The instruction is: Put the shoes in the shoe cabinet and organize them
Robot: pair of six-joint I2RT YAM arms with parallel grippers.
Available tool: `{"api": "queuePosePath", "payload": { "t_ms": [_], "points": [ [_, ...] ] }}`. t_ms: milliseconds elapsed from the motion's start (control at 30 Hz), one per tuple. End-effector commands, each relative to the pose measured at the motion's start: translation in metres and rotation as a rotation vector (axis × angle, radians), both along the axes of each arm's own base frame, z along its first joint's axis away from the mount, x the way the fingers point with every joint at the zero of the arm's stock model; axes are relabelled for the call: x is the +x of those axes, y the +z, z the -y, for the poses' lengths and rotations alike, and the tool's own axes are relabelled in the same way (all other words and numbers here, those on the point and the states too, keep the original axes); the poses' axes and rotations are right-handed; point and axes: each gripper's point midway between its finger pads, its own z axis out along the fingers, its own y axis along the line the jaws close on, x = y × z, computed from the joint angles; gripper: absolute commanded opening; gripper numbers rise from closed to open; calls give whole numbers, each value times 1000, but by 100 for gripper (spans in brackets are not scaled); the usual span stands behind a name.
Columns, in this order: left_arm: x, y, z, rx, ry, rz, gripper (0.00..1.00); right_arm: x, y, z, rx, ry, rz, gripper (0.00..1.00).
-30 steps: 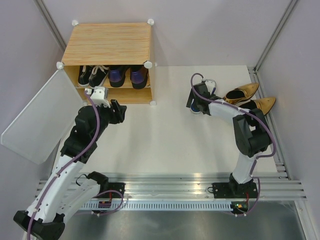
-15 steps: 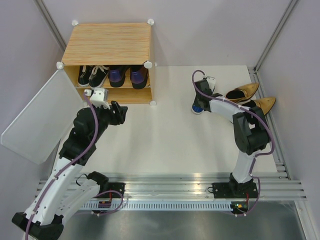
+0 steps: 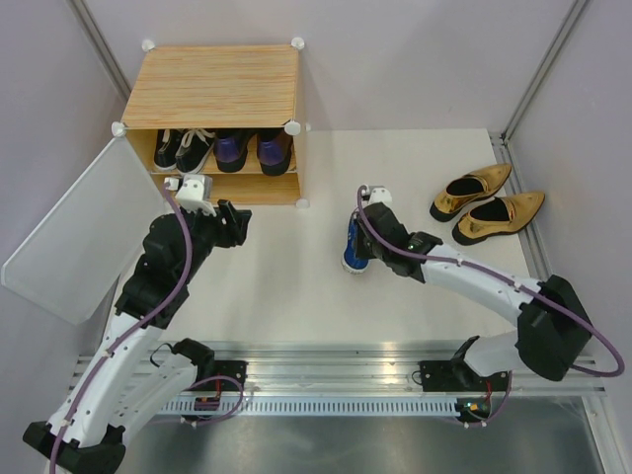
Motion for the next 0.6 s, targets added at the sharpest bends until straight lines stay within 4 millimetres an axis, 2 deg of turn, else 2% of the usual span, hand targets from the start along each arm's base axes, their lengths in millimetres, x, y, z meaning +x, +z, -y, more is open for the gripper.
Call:
{"api": "queuePosePath", "payload": {
  "t_ms": [0,33,100,133,233,267,367,567],
  "points": [
    [0,7,-4,29,11,35,63,-26,26,-18,122,53,21,1],
    [0,8,-6,29,17,37,63,-39,29,-30,134,96,26,1],
    [0,8,-8,33,31,40,63,-50,43,-46,158,153,69,1],
    [1,8,-10,36,38,41,63,-63,49,-61,156,211,108,1],
    [2,7,-13,43,57,40,64,-71,65,-84,159,267,195,1],
    [3,5,-14,48,63,38,64,-69,56,-90,135,269,183,1],
    [4,5,-17,58,78,38,64,-54,52,-102,109,208,187,1],
    [6,1,-21,78,99,32,65,-27,58,-140,139,140,186,1]
  ]
}}
